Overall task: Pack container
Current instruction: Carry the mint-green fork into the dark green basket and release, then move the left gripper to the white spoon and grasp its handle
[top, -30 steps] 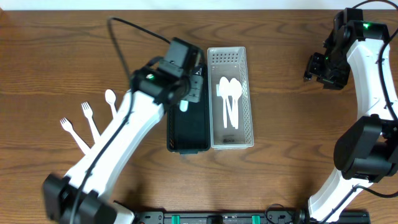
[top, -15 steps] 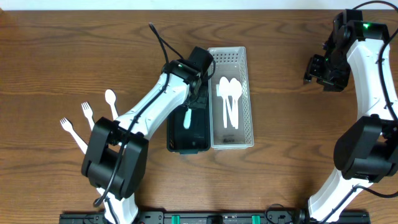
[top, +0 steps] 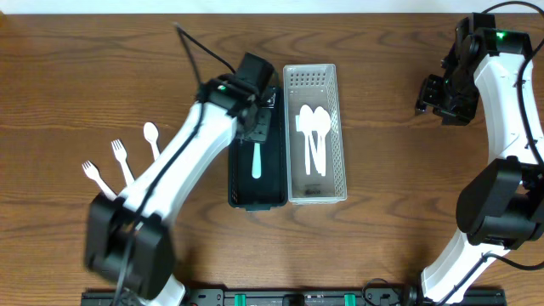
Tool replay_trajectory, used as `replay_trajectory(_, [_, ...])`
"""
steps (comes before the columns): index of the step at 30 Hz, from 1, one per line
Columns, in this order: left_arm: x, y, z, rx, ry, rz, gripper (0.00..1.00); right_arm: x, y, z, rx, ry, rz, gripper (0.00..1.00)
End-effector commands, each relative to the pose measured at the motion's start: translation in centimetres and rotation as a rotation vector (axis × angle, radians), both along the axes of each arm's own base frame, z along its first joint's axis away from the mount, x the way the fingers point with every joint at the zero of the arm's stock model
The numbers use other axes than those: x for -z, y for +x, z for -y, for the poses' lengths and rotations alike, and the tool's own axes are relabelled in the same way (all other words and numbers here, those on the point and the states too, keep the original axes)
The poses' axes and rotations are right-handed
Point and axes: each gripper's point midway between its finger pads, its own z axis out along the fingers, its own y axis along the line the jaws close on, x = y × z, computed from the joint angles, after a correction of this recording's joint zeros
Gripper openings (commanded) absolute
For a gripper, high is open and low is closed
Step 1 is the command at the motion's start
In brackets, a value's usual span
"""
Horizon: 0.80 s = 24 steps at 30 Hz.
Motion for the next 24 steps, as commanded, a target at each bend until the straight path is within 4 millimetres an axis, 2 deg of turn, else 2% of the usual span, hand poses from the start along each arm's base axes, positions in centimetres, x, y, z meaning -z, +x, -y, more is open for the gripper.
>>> replay_trajectory(1, [-6.1,-0.5,-3.1,-0.035,0.041,0.166,0.62,0.3,-0.1,-0.1,-0.015,0.004,-0.010,0.62])
replay_trajectory(3, [-8.3,-0.9,-5.3,-0.087,0.046,0.220,0.67,0.3,-0.1,-0.1,-0.015,0.004,-0.010,0.61])
replay_trajectory(5, [-9.7,-1.1,-8.1,-0.158,0.049,0.248,0.70,0.3,-0.1,-0.1,-0.015,0.004,-0.010,0.62])
replay_trajectory(7, [-10.0,-1.3,-11.5,-0.258,0.059,0.242,0.72,0.3,-0.1,-0.1,-0.015,0.004,-0.010,0.62])
replay_trajectory(10, [-9.0,-1.5,-16.1,-0.391,0.068,0.190,0.75,0.3,-0.1,-0.1,-0.019,0.004,-0.009,0.62])
replay_trajectory(12, [-7.5,-1.3,-18.6,-0.469,0.039,0.138,0.76,0.3,0.0,-0.1,-0.022,0.004,-0.008,0.61])
replay_trajectory(16, [-3.3,-0.4,-21.3,-0.559,-0.043,0.011,0.76,0.3,0.0,-0.1,-0.022,0.004,-0.005,0.62])
replay_trajectory(24, [5.8,1.8,-21.8,-0.580,-0.110,-0.197,0.76,0.3,0.0,-0.1,-0.022,0.004,-0.005,0.62])
